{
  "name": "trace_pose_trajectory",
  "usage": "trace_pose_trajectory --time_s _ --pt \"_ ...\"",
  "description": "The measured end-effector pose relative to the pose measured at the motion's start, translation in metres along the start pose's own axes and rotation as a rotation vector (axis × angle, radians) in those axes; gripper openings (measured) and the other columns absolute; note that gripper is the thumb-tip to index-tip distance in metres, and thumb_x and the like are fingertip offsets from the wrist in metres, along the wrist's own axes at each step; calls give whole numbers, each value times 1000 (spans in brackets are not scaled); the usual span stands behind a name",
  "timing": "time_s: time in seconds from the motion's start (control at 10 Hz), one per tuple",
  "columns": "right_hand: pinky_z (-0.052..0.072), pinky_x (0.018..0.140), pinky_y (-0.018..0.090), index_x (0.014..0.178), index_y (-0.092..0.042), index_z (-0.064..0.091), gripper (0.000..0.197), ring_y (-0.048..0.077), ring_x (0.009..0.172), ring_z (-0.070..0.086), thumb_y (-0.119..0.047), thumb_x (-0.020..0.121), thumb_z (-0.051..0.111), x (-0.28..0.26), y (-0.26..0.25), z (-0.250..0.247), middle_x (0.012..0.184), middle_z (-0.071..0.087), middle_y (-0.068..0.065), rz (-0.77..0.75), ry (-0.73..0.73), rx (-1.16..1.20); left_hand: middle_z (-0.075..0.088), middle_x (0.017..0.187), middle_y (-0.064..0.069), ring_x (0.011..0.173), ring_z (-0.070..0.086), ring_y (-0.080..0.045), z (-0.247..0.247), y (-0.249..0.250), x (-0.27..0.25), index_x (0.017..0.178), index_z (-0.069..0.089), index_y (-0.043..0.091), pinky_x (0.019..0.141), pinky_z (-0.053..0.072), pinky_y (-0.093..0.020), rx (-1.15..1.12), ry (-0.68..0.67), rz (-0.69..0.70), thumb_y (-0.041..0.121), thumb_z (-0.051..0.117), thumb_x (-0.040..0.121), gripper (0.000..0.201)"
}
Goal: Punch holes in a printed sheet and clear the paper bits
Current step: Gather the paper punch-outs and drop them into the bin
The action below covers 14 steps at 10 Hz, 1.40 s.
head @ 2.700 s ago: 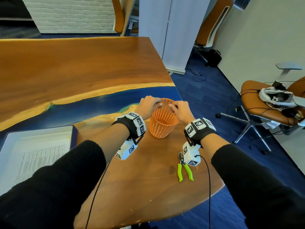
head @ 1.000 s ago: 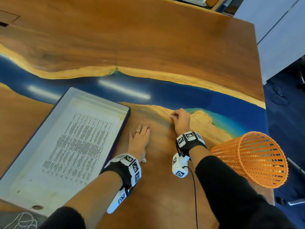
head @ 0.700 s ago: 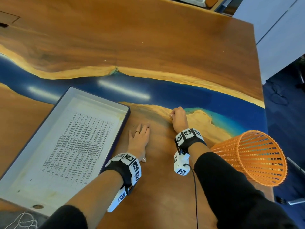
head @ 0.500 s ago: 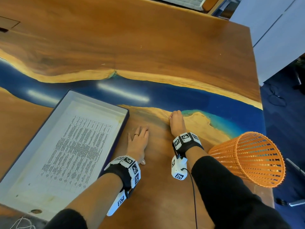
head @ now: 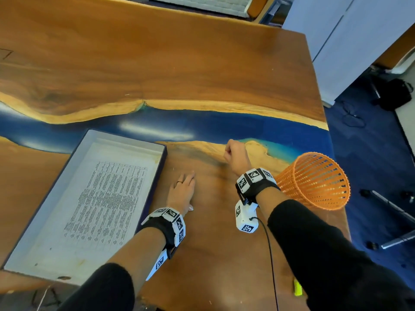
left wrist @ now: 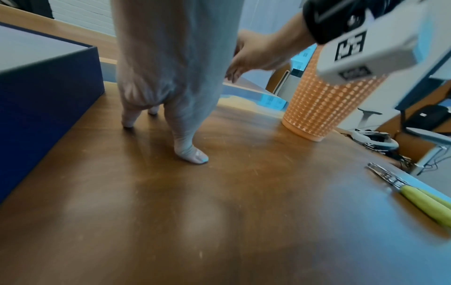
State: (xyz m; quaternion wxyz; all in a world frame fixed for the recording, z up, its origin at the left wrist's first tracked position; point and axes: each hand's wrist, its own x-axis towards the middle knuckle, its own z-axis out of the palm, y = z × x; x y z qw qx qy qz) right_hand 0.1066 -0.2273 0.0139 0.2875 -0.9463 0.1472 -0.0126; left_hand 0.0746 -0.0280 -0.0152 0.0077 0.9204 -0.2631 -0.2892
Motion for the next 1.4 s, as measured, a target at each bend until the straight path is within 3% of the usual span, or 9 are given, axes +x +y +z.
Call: trace_pose_trajectory --time_s 0.1,0.4,0.6,0.8,1.0,1.1,1.2,1.3,1.4 --pt "44 64 36 75 -2 55 12 23 70 51 7 83 51 -10 0 -31 76 55 12 -18 46 28 -4 160 5 148 2 -25 6 4 -13 151 10 10 115 24 -49 5 -19 12 24 71 82 93" --pt "52 75 38 82 2 68 20 23 73 59 9 78 49 -62 31 -140 82 69 20 -7 210 9 -7 160 1 148 5 -23 26 41 -56 151 4 6 113 29 -47 153 -150 159 39 66 84 97" --pt "55 74 44 74 2 68 10 32 75 66 7 72 58 -112 68 -187 77 70 23 96 252 -62 -13 159 2 148 -1 -23 34 45 -69 151 -2 6 114 28 -47 189 -213 224 40 66 84 102" --pt "59 66 43 64 -3 62 15 19 53 62 12 65 62 -139 93 -191 60 68 23 163 225 -58 -14 159 2 148 2 -22 40 39 -77 151 -3 6 114 28 -44 228 -210 262 42 67 83 105" --pt "54 51 23 65 -8 59 24 4 42 56 15 66 65 -145 94 -189 54 61 10 204 226 -31 -15 159 1 148 2 -23 44 38 -81 151 -2 6 111 34 -41 254 -211 286 43 66 84 103" --pt "57 62 33 69 -7 62 21 3 42 58 13 70 67 -145 100 -188 62 67 19 190 198 -16 -15 159 2 148 4 -23 43 38 -80 151 -1 6 112 34 -41 250 -205 292 42 66 84 102" --pt "56 60 25 75 -1 65 12 8 46 60 12 76 64 -147 102 -189 67 68 24 188 167 -6 -13 160 1 148 9 -23 37 39 -84 151 4 7 112 33 -40 241 -202 302 40 66 85 97" --pt "53 55 14 81 3 67 10 29 57 66 11 80 60 -146 102 -193 70 68 26 192 158 14 -11 160 1 147 13 -22 27 39 -83 152 7 8 113 33 -39 240 -246 298 41 62 87 91" --pt "51 51 11 83 5 68 13 31 57 65 10 83 56 -143 98 -201 68 67 24 202 160 37 1 161 -3 146 17 -23 1 44 -92 151 14 7 116 27 -39 208 -323 266 41 56 92 81"
